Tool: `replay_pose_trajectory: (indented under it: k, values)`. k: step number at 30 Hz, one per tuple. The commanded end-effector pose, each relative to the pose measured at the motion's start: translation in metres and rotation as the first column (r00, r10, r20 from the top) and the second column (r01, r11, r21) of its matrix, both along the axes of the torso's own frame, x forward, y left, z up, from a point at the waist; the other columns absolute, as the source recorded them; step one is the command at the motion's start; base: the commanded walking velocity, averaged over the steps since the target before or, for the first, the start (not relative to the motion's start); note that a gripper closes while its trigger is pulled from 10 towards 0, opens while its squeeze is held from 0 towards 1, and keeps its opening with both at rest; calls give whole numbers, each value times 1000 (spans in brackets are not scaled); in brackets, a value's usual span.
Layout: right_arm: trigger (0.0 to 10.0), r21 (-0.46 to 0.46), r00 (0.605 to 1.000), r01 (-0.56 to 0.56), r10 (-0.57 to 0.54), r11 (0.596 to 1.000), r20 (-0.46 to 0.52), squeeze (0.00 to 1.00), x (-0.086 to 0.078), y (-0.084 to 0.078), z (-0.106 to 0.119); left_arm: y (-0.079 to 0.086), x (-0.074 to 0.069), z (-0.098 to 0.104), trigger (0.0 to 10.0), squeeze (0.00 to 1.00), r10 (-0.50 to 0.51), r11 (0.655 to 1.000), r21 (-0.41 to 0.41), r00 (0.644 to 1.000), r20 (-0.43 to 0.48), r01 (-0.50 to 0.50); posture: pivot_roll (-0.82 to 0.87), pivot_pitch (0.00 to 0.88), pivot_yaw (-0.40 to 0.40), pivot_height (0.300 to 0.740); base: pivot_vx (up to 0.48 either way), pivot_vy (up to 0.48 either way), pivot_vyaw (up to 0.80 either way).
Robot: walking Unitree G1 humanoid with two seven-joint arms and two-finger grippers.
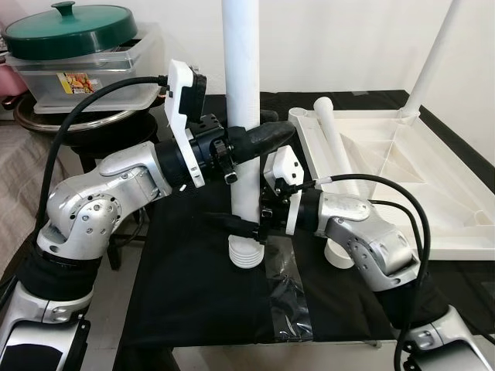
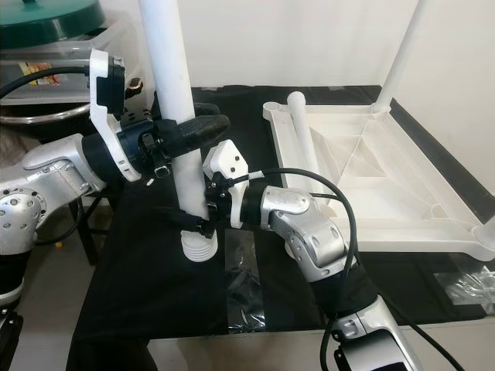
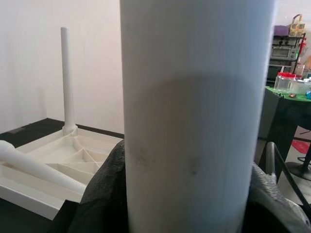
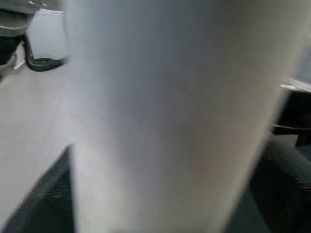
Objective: Building children table
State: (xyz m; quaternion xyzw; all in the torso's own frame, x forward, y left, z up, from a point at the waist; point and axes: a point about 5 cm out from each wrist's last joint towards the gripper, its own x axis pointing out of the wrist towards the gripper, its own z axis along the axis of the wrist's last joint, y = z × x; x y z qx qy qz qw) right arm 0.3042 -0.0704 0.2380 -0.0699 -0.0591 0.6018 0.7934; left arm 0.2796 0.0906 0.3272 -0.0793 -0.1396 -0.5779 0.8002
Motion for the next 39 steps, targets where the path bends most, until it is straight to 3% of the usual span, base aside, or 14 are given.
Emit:
replay_pose_trajectory:
  k: [1, 2, 3, 19, 20, 21, 22, 27, 31, 34, 35, 36, 39]
  values:
    - [4431, 8, 994, -106, 106, 994, 18, 0, -9, 23, 4, -13, -8, -2, 0, 0, -73, 997, -18, 997, 7, 73, 10, 41, -27, 740, 0, 0, 0]
    - [4431, 8, 994, -106, 106, 994, 18, 0, -9, 23, 4, -13, -8, -2, 0, 0, -73, 997, -18, 997, 7, 73, 10, 41, -27, 740, 0, 0, 0]
    - [0, 6, 992, -126, 126, 992, 10, 0, -11, 26, 3, -14, -8, -1, 0, 0, -75, 997, -23, 997, 8, 75, 10, 42, -29, 740, 0, 0, 0]
    - [0, 0, 989, -147, 147, 989, -27, 0, -16, 30, -6, -16, -9, 2, 0, 0, -70, 996, -49, 997, 42, 72, -1, 35, -31, 740, 0, 0, 0]
    - [0, 1, 991, -129, 129, 992, -26, 0, -14, 28, -6, -14, -7, 3, 6118, 973, -42, 998, -52, 997, 57, 45, -3, 35, -29, 740, 0, 0, 0]
    - [0, 1, 991, -129, 129, 992, -26, 0, -14, 28, -6, -14, -7, 3, 6118, 973, -42, 998, -52, 997, 57, 45, -3, 35, -29, 740, 0, 0, 0]
    - [0, -1, 995, -96, 96, 995, -19, 0, -12, 26, -6, -11, -7, 6, 10000, 1000, -42, 997, -68, 997, 59, 46, -4, 36, -27, 740, 0, 0, 0]
    - [0, 12, 999, 35, -34, 999, -14, 0, -2, 16, -6, 7, -5, 18, 10000, 1000, -5, 987, -162, 999, 50, 13, -4, 43, -26, 740, 0, 0, 0]
    - [0, 52, 975, 224, -223, 973, -19, 0, 12, -6, -4, 45, -2, 31, 10000, 1000, 100, 967, -241, 994, 41, -87, 1, 46, -28, 740, 0, 0, 0]
    - [0, 58, 971, 241, -240, 969, -24, 0, 14, -8, -4, 48, -2, 31, 10000, 1000, 110, 965, -245, 993, 40, -97, 1, 46, -28, 740, 0, 0, 0]
    - [0, 82, 952, 307, -305, 948, -27, 0, 18, -18, -1, 61, -2, 29, 10000, 1000, 156, 960, -242, 987, 29, -144, 2, 51, -26, 740, 0, 0, 0]
    - [0, 82, 952, 307, -305, 948, -27, 0, 18, -18, -1, 61, -2, 29, 10000, 1000, 156, 960, -242, 987, 29, -144, 2, 51, -26, 740, 0, 0, 0]
    - [0, 168, 843, 535, -534, 828, -54, 0, 31, -56, 9, 99, -4, 11, 10000, 1000, 323, 921, -221, 946, -34, -322, 8, 55, -26, 740, 0, 0, 0]
